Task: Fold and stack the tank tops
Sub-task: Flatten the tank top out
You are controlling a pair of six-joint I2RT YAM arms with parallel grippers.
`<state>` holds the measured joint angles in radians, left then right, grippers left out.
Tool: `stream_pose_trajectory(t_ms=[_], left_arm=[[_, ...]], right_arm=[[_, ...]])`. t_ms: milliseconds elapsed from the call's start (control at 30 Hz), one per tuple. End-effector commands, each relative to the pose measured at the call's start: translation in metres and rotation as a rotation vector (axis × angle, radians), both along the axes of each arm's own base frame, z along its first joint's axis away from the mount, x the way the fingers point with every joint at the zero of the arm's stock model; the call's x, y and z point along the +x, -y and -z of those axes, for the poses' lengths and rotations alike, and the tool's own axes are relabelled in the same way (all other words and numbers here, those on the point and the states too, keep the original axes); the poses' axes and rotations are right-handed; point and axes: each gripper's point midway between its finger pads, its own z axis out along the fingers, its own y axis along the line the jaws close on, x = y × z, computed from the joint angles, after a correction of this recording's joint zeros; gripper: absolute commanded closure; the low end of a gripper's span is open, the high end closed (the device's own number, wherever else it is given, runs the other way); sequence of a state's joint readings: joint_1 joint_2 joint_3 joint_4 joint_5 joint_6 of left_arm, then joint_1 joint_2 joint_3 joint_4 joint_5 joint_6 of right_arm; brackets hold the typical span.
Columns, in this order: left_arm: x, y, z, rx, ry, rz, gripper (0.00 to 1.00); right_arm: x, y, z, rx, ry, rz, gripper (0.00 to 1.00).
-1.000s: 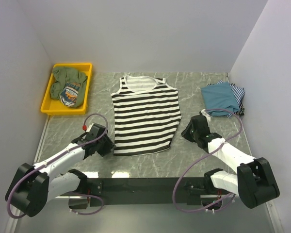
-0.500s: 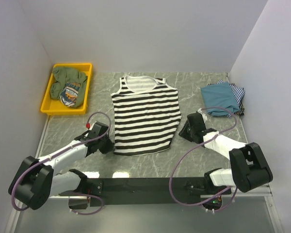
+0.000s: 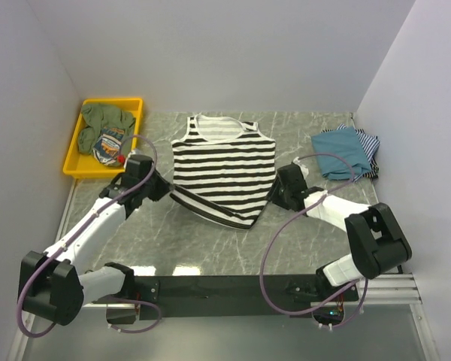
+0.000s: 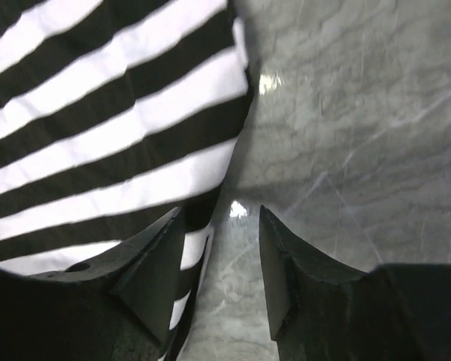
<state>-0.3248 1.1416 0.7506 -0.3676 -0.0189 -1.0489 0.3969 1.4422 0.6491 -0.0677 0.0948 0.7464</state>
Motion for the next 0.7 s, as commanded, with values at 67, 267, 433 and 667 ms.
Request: stream_pose_trajectory(t_ms=[67,267,433,667], left_arm=[[0.02,-0.005,-0.057,0.001,0.122,0.011,0.99],[0.028,-0.005,-0.075,-0.011,0.151,0.025,0.99],[0.03,-0.002,-0.082,-0.016,0.165,0.045,0.99],[0.03,0.005,-0.083,-0.04,0.171,0.075,1.0]], right_arm=[[0.043,-0.001,-0.028,-0.061,0.08,0.032,0.59],[0.069,-0.009,-0.041,-0.138,0.053,-0.03,0.82],[0.044,-0.008,-0.045,-0.084,0.078,-0.038,0.5],[0.02,-0.033,-0.011,-0.032,0.03,-0.054,0.46]])
